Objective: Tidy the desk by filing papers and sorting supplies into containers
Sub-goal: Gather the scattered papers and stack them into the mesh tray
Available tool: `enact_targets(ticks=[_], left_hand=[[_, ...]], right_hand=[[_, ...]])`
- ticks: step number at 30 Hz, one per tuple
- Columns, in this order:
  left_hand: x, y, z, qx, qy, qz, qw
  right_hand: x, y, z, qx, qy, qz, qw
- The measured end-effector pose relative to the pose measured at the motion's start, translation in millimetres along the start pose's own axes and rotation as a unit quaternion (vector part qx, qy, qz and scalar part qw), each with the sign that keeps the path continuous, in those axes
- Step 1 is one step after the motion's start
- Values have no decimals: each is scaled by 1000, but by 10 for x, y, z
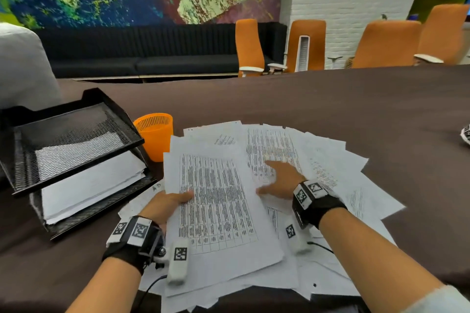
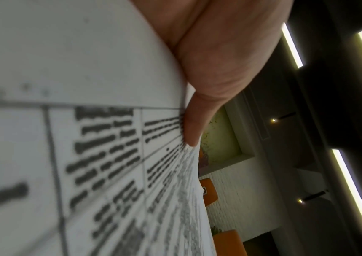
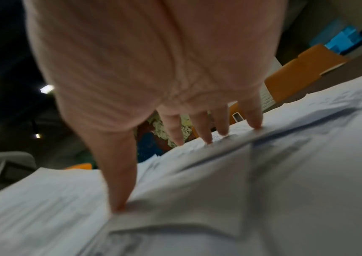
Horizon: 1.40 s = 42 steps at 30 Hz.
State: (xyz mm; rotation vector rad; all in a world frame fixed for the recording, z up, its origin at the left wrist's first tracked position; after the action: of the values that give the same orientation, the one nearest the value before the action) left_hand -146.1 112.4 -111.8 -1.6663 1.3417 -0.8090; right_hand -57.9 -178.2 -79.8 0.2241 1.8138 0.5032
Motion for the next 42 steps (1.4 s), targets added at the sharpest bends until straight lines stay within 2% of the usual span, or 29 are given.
enact_targets(ticks=[2,3,9,11,12,15,17,19,23,32,37,40,42], left_hand=[[-31,17,17,-8,-10,27,1000],[-46,22,23,-12,-17,33,999],[-99,69,17,-6,-25,96,995],[-185,89,44,-10,-32,111,993],[-240,104,79,-16,-38,120,992],[-328,118,132,-22,-56,137,989],[-263,59,34,-14,-63,163,985],[-206,63,10,-19,-63,172,983],[-138,74,16,-10,-53,171,984],[-155,75,4,-10,-35,143,989],[-129,50,8,-1,-44,103,994],[-140,67,29,-9,-53,84,995],[-147,89,54,-16,-50,65,996]], right_hand=[[57,-65,-15,6,44,-85,995],[79,-86,0,4,40,-108,993],[-12,11,-13,-46,-81,-230,969],[1,3,5,-37,-75,-227,970],[17,-33,20,-10,-59,-218,974],[16,-262,36,135,-17,-115,984],[-50,-404,51,206,-39,-29,977],[-127,-451,76,236,-79,9,969],[-252,-450,128,258,-132,140,947],[-289,-430,73,263,-111,319,904],[-318,-365,17,302,-142,370,867],[-309,-409,28,293,-165,360,870],[-279,-387,32,277,-150,388,866]])
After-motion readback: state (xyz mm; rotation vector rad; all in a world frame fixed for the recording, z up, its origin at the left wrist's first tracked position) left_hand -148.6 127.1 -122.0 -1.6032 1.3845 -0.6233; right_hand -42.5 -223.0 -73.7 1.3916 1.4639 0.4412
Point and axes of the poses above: each hand's wrist, its own z-axis towards the middle knuckle, its own x-axis out of the palm, y = z × x, the point moved 3 cm from there along z, towards the middle knuckle, and after that the axes turned 1 degree about x, right-handed, at the moved point
